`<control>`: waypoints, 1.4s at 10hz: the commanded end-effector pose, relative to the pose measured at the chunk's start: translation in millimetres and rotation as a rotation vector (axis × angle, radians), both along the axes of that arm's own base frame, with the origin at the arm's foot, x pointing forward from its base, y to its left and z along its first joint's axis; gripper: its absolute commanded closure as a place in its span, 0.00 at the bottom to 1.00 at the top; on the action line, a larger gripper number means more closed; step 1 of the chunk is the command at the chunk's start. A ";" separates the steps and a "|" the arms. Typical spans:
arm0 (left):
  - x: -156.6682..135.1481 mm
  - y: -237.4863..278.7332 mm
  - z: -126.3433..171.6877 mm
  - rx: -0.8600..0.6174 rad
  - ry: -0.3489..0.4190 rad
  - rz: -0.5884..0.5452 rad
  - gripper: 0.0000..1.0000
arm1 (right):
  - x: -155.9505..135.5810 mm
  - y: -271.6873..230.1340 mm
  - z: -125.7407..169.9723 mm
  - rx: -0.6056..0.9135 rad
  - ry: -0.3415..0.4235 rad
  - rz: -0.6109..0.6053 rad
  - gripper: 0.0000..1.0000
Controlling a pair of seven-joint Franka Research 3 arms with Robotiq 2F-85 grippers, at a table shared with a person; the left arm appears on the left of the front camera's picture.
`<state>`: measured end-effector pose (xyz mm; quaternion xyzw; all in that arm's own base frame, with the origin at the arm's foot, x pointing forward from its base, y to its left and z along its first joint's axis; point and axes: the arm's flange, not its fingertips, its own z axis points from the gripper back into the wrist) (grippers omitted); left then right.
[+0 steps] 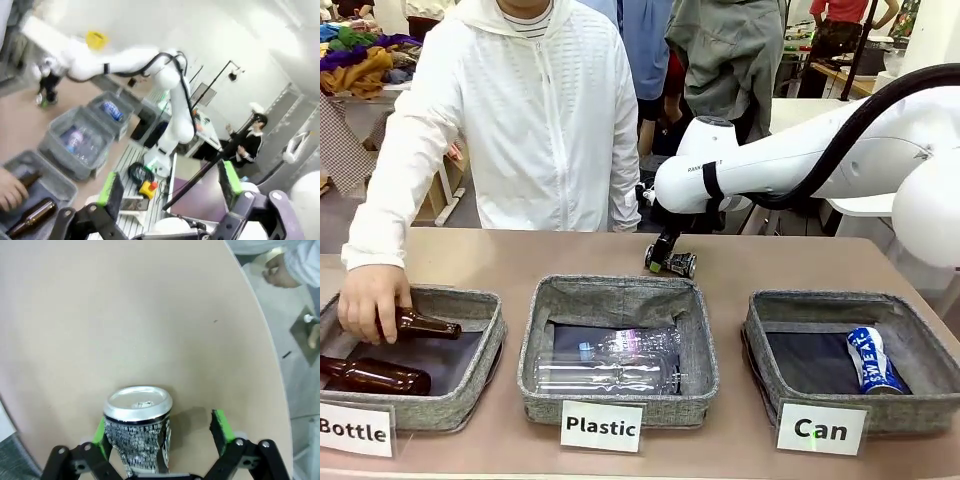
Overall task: Sort the can waste into the basket.
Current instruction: Pick up the can waste from the table and place it in the right Fabric basket.
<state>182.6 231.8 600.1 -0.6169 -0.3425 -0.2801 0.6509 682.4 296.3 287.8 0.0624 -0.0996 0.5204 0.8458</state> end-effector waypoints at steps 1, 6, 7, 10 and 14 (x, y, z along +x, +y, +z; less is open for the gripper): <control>-8.2 34.4 27.0 -0.055 -0.055 -0.012 0.00 | 7.1 3.9 1.7 -0.021 0.011 -0.027 0.00; 0.4 22.9 21.2 -0.018 -0.034 -0.021 0.00 | 7.4 5.1 2.2 -0.020 0.016 -0.043 0.00; 3.3 16.9 20.6 -0.011 -0.027 -0.043 0.00 | 7.9 5.0 2.7 -0.024 0.023 -0.042 0.57; 14.7 -28.2 -6.8 0.088 0.056 -0.142 0.00 | 5.1 -0.1 5.7 -0.034 0.017 -0.043 1.00; 31.8 -110.7 -77.2 0.372 0.198 -0.301 0.00 | -9.7 -23.0 29.8 -0.063 -0.029 -0.055 1.00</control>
